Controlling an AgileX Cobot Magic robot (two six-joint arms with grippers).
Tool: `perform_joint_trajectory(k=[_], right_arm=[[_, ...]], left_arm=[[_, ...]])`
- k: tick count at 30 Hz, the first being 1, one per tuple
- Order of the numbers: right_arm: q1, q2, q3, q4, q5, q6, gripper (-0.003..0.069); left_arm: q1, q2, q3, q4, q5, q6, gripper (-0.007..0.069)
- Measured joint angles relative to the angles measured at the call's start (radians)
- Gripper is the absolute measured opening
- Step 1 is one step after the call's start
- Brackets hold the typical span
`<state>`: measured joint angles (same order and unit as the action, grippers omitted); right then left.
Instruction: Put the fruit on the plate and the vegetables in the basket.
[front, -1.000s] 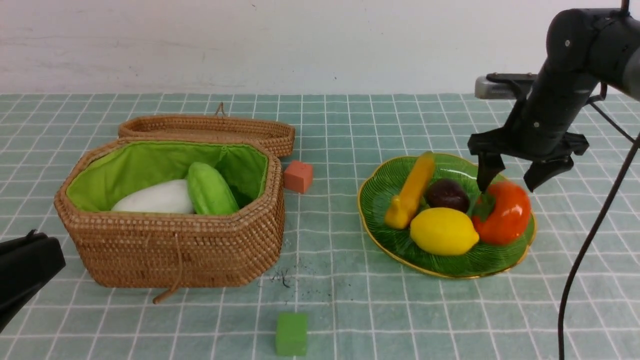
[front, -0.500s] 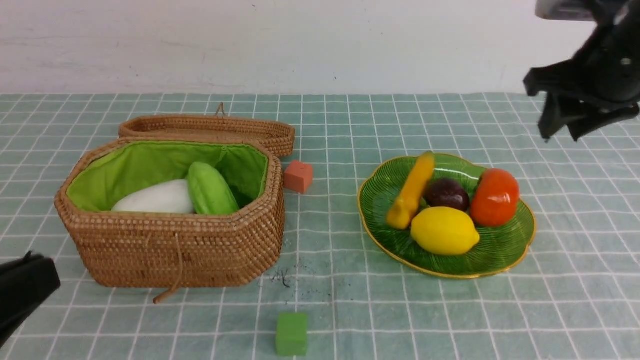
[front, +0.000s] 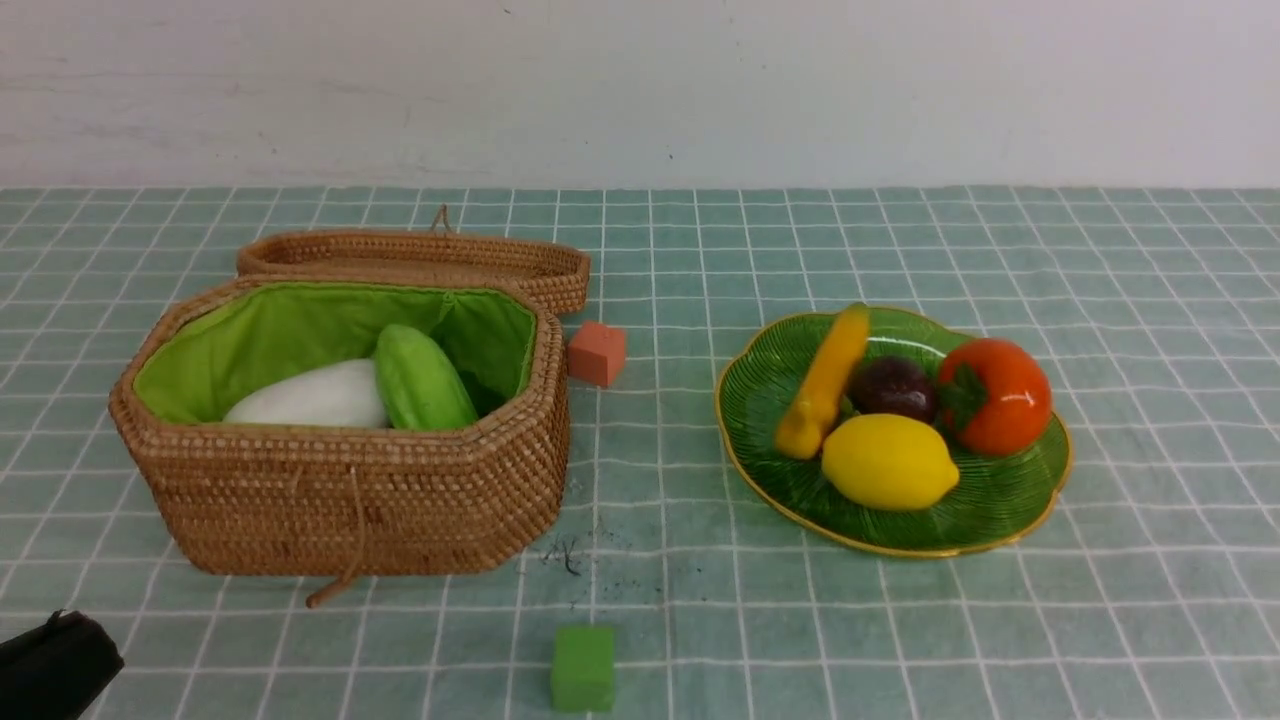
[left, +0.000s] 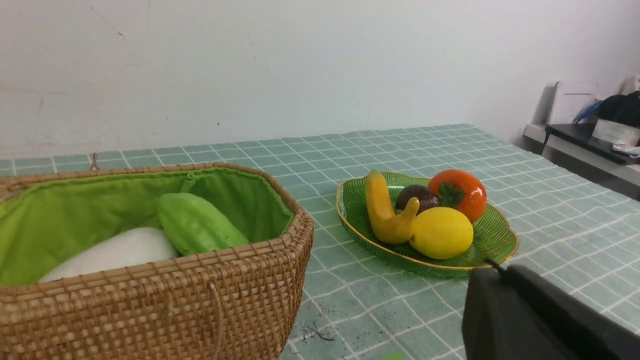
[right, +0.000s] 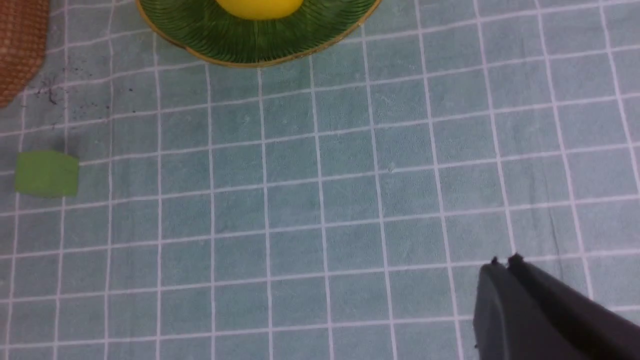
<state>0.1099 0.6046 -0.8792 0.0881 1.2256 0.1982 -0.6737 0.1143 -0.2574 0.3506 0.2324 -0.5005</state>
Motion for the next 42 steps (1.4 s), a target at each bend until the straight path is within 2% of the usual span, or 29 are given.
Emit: perform_joint_trajectory(k=[3,6,15,26,29,30,31,33,37,42], right_arm=[[0.000,-0.124,0.062,-0.009,-0.007,0.003,-0.0005],[0.000,-0.246,0.156,-0.013,-0.081,0.007,-0.0004],[0.000,-0.264,0.332,-0.002,-0.370,0.011,0.0011],[0.000,-0.264,0.422,-0.065,-0.406,0.010,0.0010],[-0.026,-0.326,0.491,-0.071,-0.595,-0.090,-0.0018],[-0.026,-0.331,0.498,-0.071,-0.595,-0.098,-0.0018],[-0.057,-0.380,0.566,-0.068,-0.679,-0.153,-0.0018],[-0.090,-0.449,0.662,-0.047,-0.746,-0.198,-0.0018],[-0.109,-0.594,0.844,-0.022,-0.802,-0.218,-0.0018],[-0.109,-0.615,0.894,-0.017,-0.830,-0.223,-0.0018]], left_arm=[[0.000,0.000,0.000,0.000,0.000,0.000,-0.0013],[0.000,0.000,0.000,0.001,0.000,0.000,-0.0013],[0.000,0.000,0.000,0.001,0.000,0.000,-0.0013],[0.000,0.000,0.000,0.002,0.000,0.000,-0.0013],[0.000,0.000,0.000,0.003,0.000,0.000,-0.0013],[0.000,0.000,0.000,0.003,0.000,0.000,-0.0013],[0.000,0.000,0.000,0.003,0.000,0.000,-0.0013],[0.000,0.000,0.000,0.003,0.000,0.000,-0.0013],[0.000,0.000,0.000,0.003,0.000,0.000,-0.0013],[0.000,-0.002,0.001,0.004,-0.001,0.000,-0.0013]])
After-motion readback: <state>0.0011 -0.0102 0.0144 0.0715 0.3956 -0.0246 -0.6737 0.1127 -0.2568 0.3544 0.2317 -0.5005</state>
